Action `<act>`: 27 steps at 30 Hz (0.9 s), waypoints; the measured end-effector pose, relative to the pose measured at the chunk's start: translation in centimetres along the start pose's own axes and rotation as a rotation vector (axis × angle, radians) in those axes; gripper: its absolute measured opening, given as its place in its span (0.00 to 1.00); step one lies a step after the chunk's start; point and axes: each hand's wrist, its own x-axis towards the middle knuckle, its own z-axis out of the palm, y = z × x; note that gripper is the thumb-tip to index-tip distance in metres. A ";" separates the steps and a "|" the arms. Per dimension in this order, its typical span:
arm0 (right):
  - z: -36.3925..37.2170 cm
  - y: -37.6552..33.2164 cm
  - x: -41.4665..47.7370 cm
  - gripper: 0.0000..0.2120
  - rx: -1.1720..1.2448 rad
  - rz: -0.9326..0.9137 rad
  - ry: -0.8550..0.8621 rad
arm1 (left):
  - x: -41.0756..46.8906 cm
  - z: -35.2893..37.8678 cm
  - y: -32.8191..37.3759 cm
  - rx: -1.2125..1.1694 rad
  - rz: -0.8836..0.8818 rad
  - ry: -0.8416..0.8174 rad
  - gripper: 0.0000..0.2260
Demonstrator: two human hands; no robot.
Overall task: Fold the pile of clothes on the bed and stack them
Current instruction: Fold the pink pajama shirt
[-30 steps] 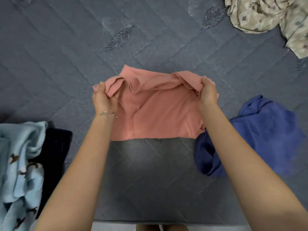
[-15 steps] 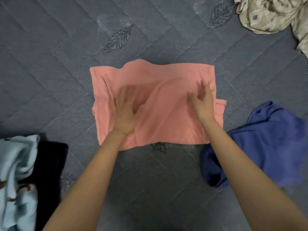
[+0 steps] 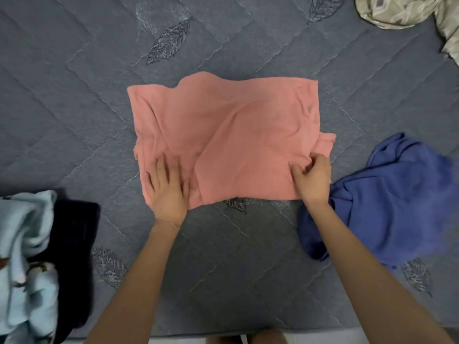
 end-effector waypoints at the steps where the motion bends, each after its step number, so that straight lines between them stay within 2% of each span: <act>1: -0.1 0.0 0.0 0.22 0.016 0.018 0.003 | -0.2 -0.2 -0.2 -0.022 -0.062 0.032 0.28; 3: -0.3 0.0 -0.1 0.16 0.051 0.061 0.010 | -0.5 -0.7 -0.4 -0.118 -0.200 0.112 0.28; 6: -0.6 0.2 -0.3 0.13 0.143 0.095 0.072 | -0.4 -1.3 -1.1 -0.247 -0.343 0.130 0.15; 8: -0.9 0.3 -0.4 0.13 0.224 0.112 0.118 | -0.4 -1.5 -1.8 -0.250 -0.308 0.085 0.06; 11: -1.8 0.5 0.0 0.12 0.273 0.123 0.163 | -0.3 -1.8 -2.7 -0.295 -0.255 0.132 0.03; 14: -2.6 1.0 0.6 0.13 0.248 0.146 0.185 | -0.4 -2.9 -3.5 -0.374 -0.298 0.190 0.06; 19: -2.8 1.7 0.7 0.14 0.213 0.176 0.209 | -0.6 -3.9 -6.2 -0.304 -0.272 0.189 0.07; 23: -2.0 2.2 0.2 0.16 0.154 0.148 0.128 | -0.8 -3.4 -6.2 -0.243 -0.203 0.150 0.06; 24: -1.7 2.3 0.1 0.18 0.124 0.117 0.099 | -0.8 -3.2 -5.6 -0.223 -0.178 0.134 0.07; 27: -1.2 2.3 -0.1 0.31 0.079 0.130 0.051 | -0.9 -2.4 -3.1 -0.124 -0.090 0.134 0.19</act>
